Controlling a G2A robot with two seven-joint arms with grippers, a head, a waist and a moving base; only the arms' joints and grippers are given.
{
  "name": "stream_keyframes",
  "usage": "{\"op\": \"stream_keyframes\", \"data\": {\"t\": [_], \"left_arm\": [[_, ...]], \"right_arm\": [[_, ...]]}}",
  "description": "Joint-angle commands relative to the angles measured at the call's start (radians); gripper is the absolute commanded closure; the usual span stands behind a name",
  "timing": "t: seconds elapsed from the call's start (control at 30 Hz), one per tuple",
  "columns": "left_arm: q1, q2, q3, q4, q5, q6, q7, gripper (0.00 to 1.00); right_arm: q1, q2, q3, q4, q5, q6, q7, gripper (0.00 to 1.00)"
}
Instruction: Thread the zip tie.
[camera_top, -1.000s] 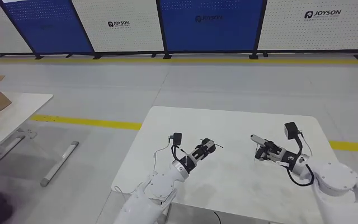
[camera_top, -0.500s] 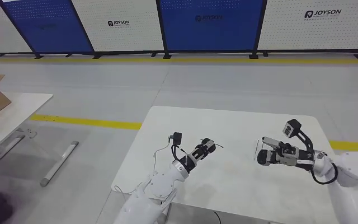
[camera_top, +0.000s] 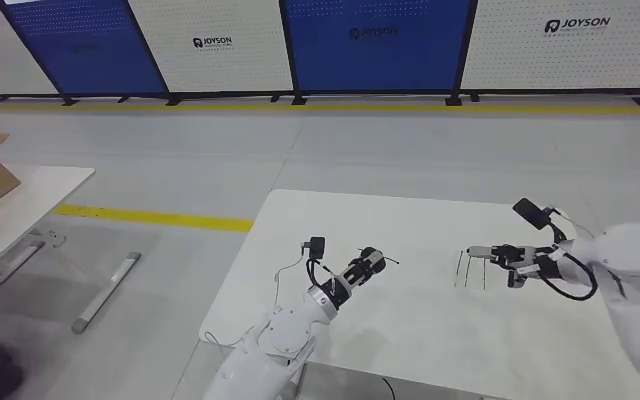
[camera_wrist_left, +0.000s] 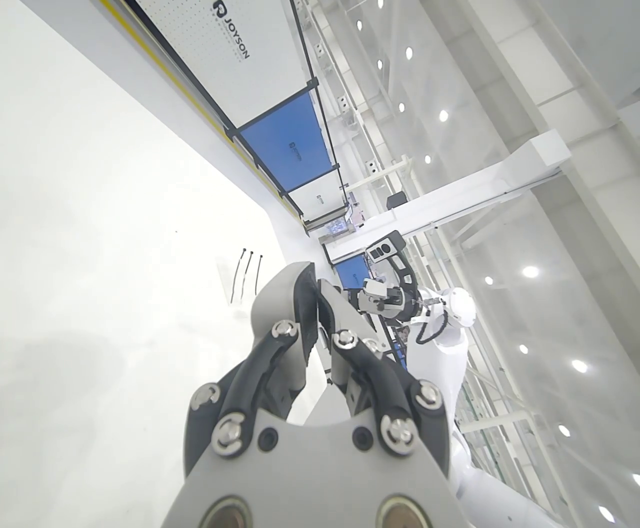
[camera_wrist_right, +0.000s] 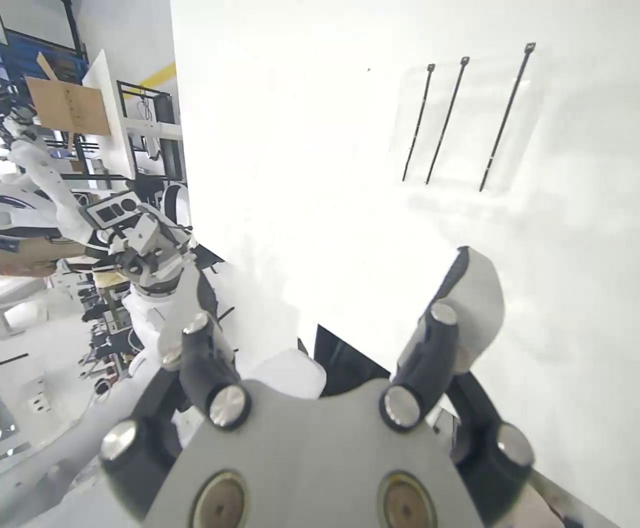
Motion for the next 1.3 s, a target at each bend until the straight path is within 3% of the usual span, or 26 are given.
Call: {"op": "stream_keyframes", "data": {"t": [0.0,0.2,0.37,0.53,0.67,0.87,1.2,1.27], "left_arm": [[0.0,0.0,0.0,0.0,0.0,0.0,0.0,1.0],[0.0,0.0,0.0,0.0,0.0,0.0,0.0,1.0],[0.0,0.0,0.0,0.0,0.0,0.0,0.0,1.0],[0.0,0.0,0.0,0.0,0.0,0.0,0.0,1.0],[0.0,0.0,0.0,0.0,0.0,0.0,0.0,1.0],[0.0,0.0,0.0,0.0,0.0,0.0,0.0,1.0],[0.0,0.0,0.0,0.0,0.0,0.0,0.0,1.0],[0.0,0.0,0.0,0.0,0.0,0.0,0.0,1.0]], "right_arm": [[0.0,0.0,0.0,0.0,0.0,0.0,0.0,0.0],[0.0,0.0,0.0,0.0,0.0,0.0,0.0,0.0],[-0.048,-0.004,-0.033,-0.043,-0.108,0.0,-0.171,0.0],[-0.101,-0.023,-0.035,-0.026,-0.053,0.0,-0.358,0.0],[-0.1,-0.039,-0.075,0.018,-0.024,-0.004,-0.428,0.0],[-0.039,-0.064,-0.142,0.12,0.008,-0.029,-0.443,0.0],[-0.041,-0.064,-0.142,0.119,0.006,-0.032,-0.452,0.0],[-0.056,-0.063,-0.157,0.097,-0.052,-0.027,-0.494,0.0]]}}
